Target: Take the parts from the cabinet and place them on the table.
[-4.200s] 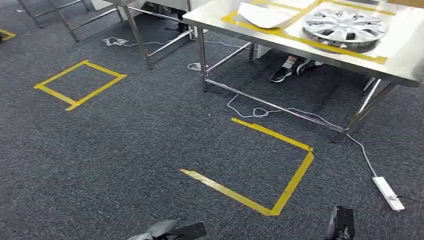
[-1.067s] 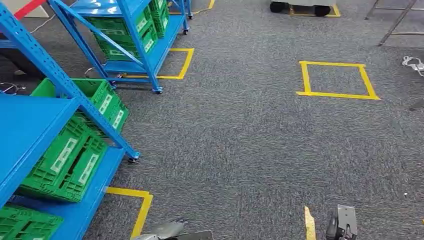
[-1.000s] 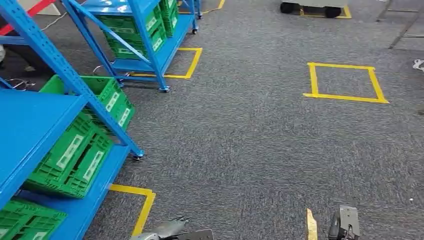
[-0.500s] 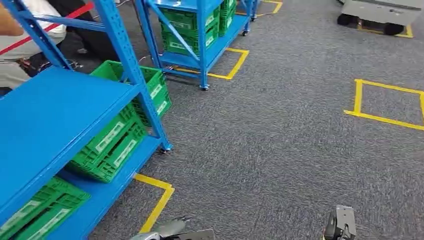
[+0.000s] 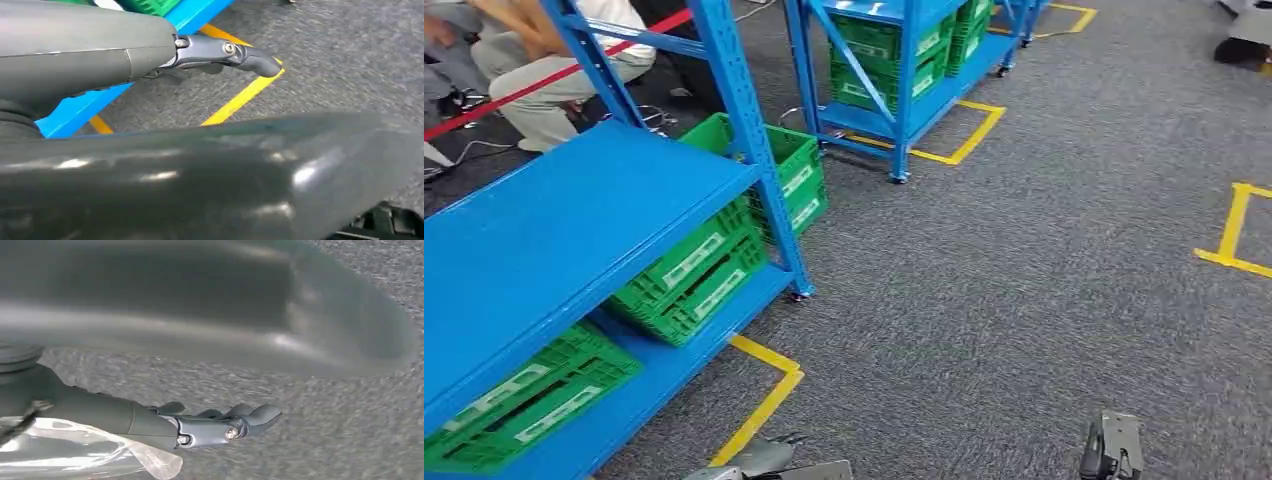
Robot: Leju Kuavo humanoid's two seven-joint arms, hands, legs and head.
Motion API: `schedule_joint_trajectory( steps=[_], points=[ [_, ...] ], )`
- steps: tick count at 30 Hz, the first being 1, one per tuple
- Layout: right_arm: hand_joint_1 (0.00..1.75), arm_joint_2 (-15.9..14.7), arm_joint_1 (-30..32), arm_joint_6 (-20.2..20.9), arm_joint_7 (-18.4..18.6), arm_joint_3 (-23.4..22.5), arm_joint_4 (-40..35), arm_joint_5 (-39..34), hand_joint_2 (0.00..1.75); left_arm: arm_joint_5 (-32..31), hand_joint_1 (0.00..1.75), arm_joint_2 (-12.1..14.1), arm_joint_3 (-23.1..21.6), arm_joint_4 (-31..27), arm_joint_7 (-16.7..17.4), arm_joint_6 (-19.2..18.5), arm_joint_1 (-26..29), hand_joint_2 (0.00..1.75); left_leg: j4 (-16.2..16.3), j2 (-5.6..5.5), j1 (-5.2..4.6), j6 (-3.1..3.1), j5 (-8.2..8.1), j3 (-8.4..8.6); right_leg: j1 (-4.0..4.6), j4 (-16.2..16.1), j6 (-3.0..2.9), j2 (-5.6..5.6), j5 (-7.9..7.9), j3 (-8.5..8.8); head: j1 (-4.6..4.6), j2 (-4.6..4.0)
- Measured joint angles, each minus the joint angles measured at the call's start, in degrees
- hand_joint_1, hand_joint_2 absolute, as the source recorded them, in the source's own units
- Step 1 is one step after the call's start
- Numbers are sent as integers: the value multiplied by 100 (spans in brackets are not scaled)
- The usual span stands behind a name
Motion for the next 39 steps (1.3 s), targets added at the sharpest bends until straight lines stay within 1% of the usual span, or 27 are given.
schedule_joint_trajectory(
  steps=[2,3,5,6,7,8,11,12,13,14,16,17,18,19,21,23,24,27,29,30,32,33,35,36,37,38,39],
  points=[
    [0,-17,-2,-2,0,-2,0,0,0,0,0,2,0,0,0,0,20,0,550,19,20,-16,-133,-270,15,0,-11,-165,-18,8,-2,0],
    [0,-17,-8,0,0,0,0,2,0,0,0,2,0,0,0,0,27,0,450,20,20,-12,-5,-211,19,0,-10,-234,-27,21,0,0],
    [0,-17,-22,0,0,0,0,2,0,2,0,4,0,0,0,0,25,0,-432,93,9,47,507,239,34,0,-3,-371,-60,78,-2,0],
    [0,-17,-28,0,0,2,0,2,0,0,0,4,0,0,0,2,21,0,-931,273,-27,114,724,500,43,0,5,-423,-80,113,0,0],
    [0,-15,-28,0,0,2,6,4,0,0,0,9,0,0,0,2,13,0,-1160,591,-105,180,659,629,49,-3,25,-477,-100,125,9,0],
    [0,-15,-23,0,0,2,11,4,0,0,0,-2,-2,0,0,2,-4,0,-1272,588,-139,209,634,652,79,7,62,-528,-116,112,-15,0],
    [0,-15,-44,0,2,4,15,5,0,0,0,2,-2,0,0,2,28,0,-1294,384,-141,255,646,607,87,-44,144,-763,-131,174,-2,0],
    [0,-17,-58,0,-2,4,13,9,0,-2,0,-4,-2,0,0,2,41,0,-1386,311,-64,293,698,685,52,-24,190,-652,-191,131,0,0],
    [0,-22,-64,2,-15,9,15,22,0,-2,0,-6,-4,0,0,13,29,0,-1408,248,-62,308,703,699,44,114,197,-330,-285,102,29,0],
    [0,-24,-61,2,-20,9,22,24,0,-2,0,-13,-7,0,-2,13,3,0,-1407,175,-47,340,711,695,39,515,201,-133,-500,-84,46,0],
    [0,-37,-25,2,-18,9,37,35,0,0,0,-18,-9,0,0,17,-5,0,-1405,14,-47,348,707,696,40,1491,228,-9,-891,-599,70,0],
    [0,-37,-20,2,-20,9,48,37,0,2,0,-17,-9,0,0,15,7,0,-1398,-67,-47,348,706,699,40,1800,236,2,-935,-800,74,0],
    [0,-37,-19,2,-17,9,50,39,0,9,0,-17,-7,0,0,17,15,0,-1397,-134,-47,345,704,706,37,1799,241,1,-832,-852,68,0],
    [0,-39,-24,2,-20,9,52,44,0,11,0,-17,-7,0,4,20,16,0,-1394,-221,-39,340,701,719,30,1528,241,2,-581,-775,70,0],
    [0,-42,-35,2,-20,9,52,57,0,11,0,-17,-7,0,4,35,13,0,-1356,-382,-4,286,665,751,-7,482,266,101,28,-321,72,0],
    [0,-33,-56,2,-20,15,98,72,0,11,0,-9,-4,0,9,39,-2,0,-1271,-501,-35,206,618,689,-69,42,299,567,-2,-114,112,0],
    [0,-37,-57,4,-18,17,105,81,0,7,0,-15,-7,0,9,37,-2,0,-1268,-548,-25,179,635,651,-64,63,216,482,8,-79,90,2],
    [0,-35,-67,4,-28,33,109,114,0,-22,0,0,-13,0,7,13,19,0,-1312,-701,24,89,674,646,-8,57,97,343,19,-62,96,0],
    [0,-31,-96,9,-31,53,109,131,0,-31,0,0,-24,0,9,13,9,0,-1131,-266,-16,30,533,581,-30,14,17,221,26,-23,43,0],
    [0,-31,-89,9,-35,55,109,133,0,-33,0,-2,-37,0,5,13,-6,0,-759,-66,-4,-4,309,402,-14,13,-13,131,10,-8,26,0],
    [0,-42,-64,7,-35,52,111,131,0,-35,0,-2,-42,0,4,13,-11,0,255,24,27,-30,-128,-85,19,13,-53,-60,-18,10,26,0],
    [0,-44,-65,7,-35,52,111,133,0,-35,0,0,-44,0,4,11,-2,0,547,24,31,-32,-181,-232,30,14,-56,-138,-27,15,24,0],
    [0,-44,-83,7,-35,57,116,133,0,-35,0,0,-44,0,4,11,9,0,259,27,27,5,127,-97,54,14,-59,-267,-54,49,20,0],
    [0,-44,-91,7,-35,57,118,136,0,-35,0,0,-46,0,4,11,8,0,-187,54,10,57,390,122,75,13,-64,-329,-70,78,22,0],
    [0,-41,-100,7,-35,59,118,138,0,-37,0,0,-46,0,4,11,5,0,-712,162,-26,145,646,387,92,11,-65,-383,-91,115,20,0],
    [0,-29,-98,9,-35,66,133,140,0,-42,0,6,-46,0,4,11,-4,0,-1117,435,-116,264,739,581,87,1,-64,-440,-107,137,32,0],
    [0,-20,-108,11,-35,74,151,140,0,-44,0,7,-50,0,4,11,-20,0,-1211,518,-149,312,667,635,134,5,-27,-515,-131,135,24,0]
  ],
)
